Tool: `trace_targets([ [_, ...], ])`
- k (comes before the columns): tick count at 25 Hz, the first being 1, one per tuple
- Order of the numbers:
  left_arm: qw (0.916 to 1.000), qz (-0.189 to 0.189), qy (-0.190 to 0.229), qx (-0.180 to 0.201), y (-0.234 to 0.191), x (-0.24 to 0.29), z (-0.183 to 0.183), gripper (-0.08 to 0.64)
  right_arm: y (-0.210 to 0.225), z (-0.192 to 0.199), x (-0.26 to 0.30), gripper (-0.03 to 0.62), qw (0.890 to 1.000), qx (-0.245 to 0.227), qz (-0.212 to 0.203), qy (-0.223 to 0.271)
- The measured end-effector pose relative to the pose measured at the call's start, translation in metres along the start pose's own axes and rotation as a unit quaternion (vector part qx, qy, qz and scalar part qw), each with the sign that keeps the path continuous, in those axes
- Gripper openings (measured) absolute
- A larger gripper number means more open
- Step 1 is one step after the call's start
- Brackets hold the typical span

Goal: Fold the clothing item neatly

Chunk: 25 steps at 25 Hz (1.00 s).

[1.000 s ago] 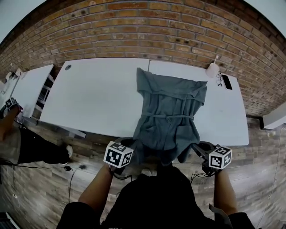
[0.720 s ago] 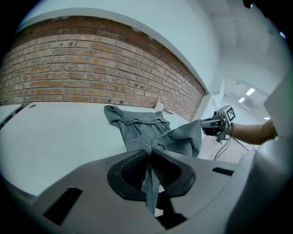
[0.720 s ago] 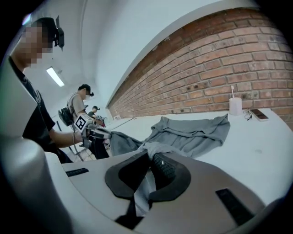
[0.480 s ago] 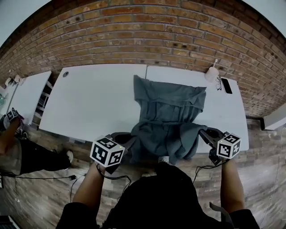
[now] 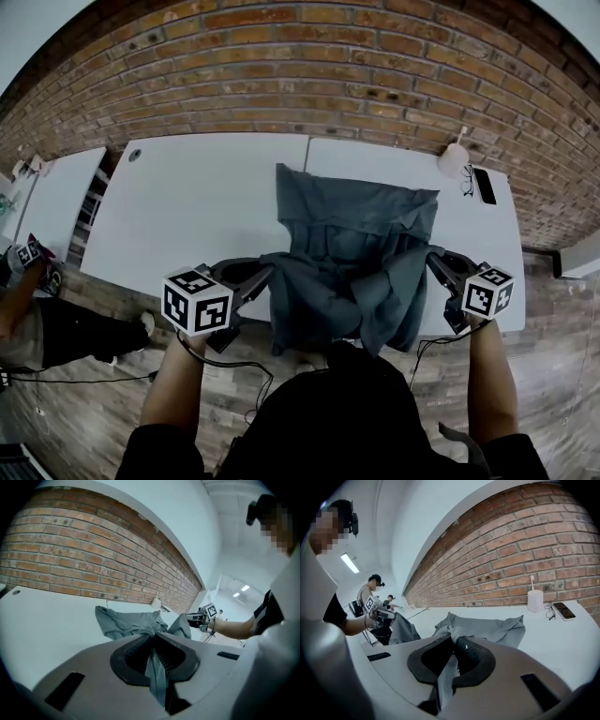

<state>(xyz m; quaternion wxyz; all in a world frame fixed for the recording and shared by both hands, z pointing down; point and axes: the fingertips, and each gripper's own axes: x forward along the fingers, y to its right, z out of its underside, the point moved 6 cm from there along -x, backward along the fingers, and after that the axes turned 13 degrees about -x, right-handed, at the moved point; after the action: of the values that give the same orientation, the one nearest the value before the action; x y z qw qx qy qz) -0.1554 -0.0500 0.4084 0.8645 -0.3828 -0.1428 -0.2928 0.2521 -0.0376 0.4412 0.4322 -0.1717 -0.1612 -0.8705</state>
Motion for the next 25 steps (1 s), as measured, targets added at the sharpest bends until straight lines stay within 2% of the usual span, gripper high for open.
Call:
trace_targets([
  [4,0.9995,-0.024,0.019,-0.008,-0.027,0.024,-0.034,0.028,0.031,0.003,0.021,0.015,0.999,0.021,0.037,-0.020],
  [8,0.9963,-0.078,0.019,-0.031,-0.070,0.058,-0.060,0.028,0.067,0.010,0.048,0.015,0.995,0.049,0.070,-0.055],
  [11,0.9912,-0.126,-0.009,-0.040,-0.101,0.087,-0.068,0.028,0.091,0.017,0.068,0.015,0.991,0.058,0.087,-0.089],
  [15,0.9794,-0.190,-0.058,-0.036,-0.140,0.118,-0.054,0.028,0.112,0.040,0.088,0.015,0.983,0.070,0.094,-0.140],
  [16,0.9786,-0.192,-0.061,-0.043,-0.147,0.122,-0.048,0.029,0.114,0.047,0.090,0.015,0.982,0.071,0.095,-0.149],
  [18,0.9813,-0.172,-0.049,-0.071,-0.155,0.124,-0.039,0.042,0.116,0.056,0.091,0.017,0.981,0.068,0.096,-0.155],
  [19,0.9829,-0.159,-0.038,-0.084,-0.157,0.122,-0.036,0.095,0.116,0.059,0.088,0.039,0.982,0.067,0.096,-0.152],
  [20,0.9840,-0.151,-0.028,-0.091,-0.159,0.117,-0.034,0.179,0.115,0.060,0.085,0.081,0.982,0.066,0.096,-0.146],
  [21,0.9845,-0.148,-0.023,-0.091,-0.160,0.111,-0.032,0.216,0.115,0.060,0.079,0.113,0.983,0.066,0.098,-0.140],
  [22,0.9845,-0.151,-0.021,-0.086,-0.162,0.103,-0.030,0.218,0.114,0.061,0.073,0.135,0.983,0.067,0.102,-0.135],
  [24,0.9835,-0.163,-0.020,-0.075,-0.163,0.085,-0.021,0.218,0.111,0.063,0.057,0.218,0.983,0.066,0.116,-0.125],
  [25,0.9834,-0.164,-0.020,-0.074,-0.161,0.076,-0.016,0.218,0.108,0.064,0.047,0.221,0.983,0.065,0.121,-0.120],
])
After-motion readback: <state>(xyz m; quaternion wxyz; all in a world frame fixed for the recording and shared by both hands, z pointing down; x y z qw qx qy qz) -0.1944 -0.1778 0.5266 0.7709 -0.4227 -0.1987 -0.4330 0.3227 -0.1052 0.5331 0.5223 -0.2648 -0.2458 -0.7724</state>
